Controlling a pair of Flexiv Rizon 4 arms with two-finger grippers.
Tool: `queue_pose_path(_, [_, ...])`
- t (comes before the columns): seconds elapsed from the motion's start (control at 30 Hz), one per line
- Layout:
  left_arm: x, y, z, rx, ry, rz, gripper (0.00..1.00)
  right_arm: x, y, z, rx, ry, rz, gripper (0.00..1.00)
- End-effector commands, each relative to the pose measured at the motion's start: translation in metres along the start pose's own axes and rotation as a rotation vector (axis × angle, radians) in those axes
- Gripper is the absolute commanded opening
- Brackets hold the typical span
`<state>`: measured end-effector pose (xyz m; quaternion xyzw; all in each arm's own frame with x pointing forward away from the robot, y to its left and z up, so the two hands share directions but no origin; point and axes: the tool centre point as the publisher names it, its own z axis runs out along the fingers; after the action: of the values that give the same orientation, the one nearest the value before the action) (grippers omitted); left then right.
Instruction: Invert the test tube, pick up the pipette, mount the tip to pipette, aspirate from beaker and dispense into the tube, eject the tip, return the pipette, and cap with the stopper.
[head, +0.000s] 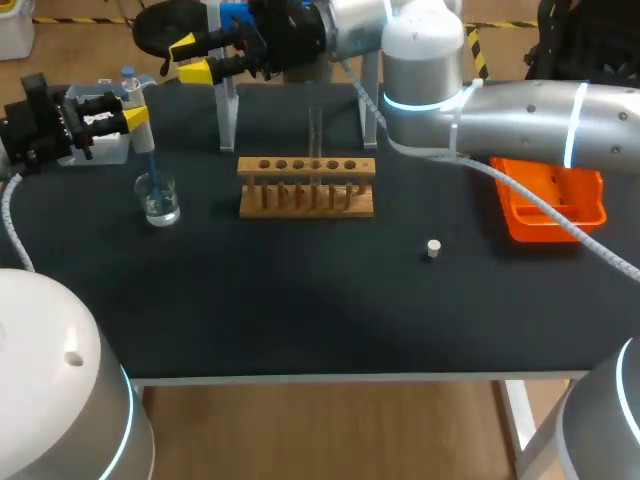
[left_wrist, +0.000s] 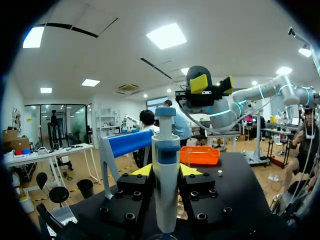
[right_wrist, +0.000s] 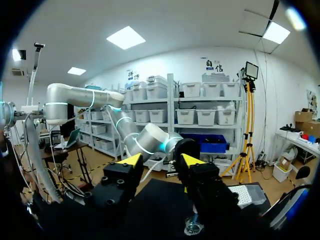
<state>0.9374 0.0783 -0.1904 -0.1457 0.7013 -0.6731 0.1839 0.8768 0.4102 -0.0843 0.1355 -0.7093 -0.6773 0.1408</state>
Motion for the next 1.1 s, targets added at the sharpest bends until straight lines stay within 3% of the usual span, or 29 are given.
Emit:
queue_pose_path(0.03, [0.000,0.001,-0.001,0.003,0.002,0.001,0.00,-0.010,-0.001,0.008,0.008,0.049,-0.005,0.00])
queue_pose_path(0.37, [0.000,0.001,-0.001,0.003,0.002,0.001,0.00,-0.018,0.001,0.021,0.006,-0.093,-0.024,0.00])
queue_pose_path(1.1, [0.000,0.001,-0.001,0.003,0.002,0.001,0.00,-0.047,-0.001,0.053,0.028,-0.255,-0.009,0.00])
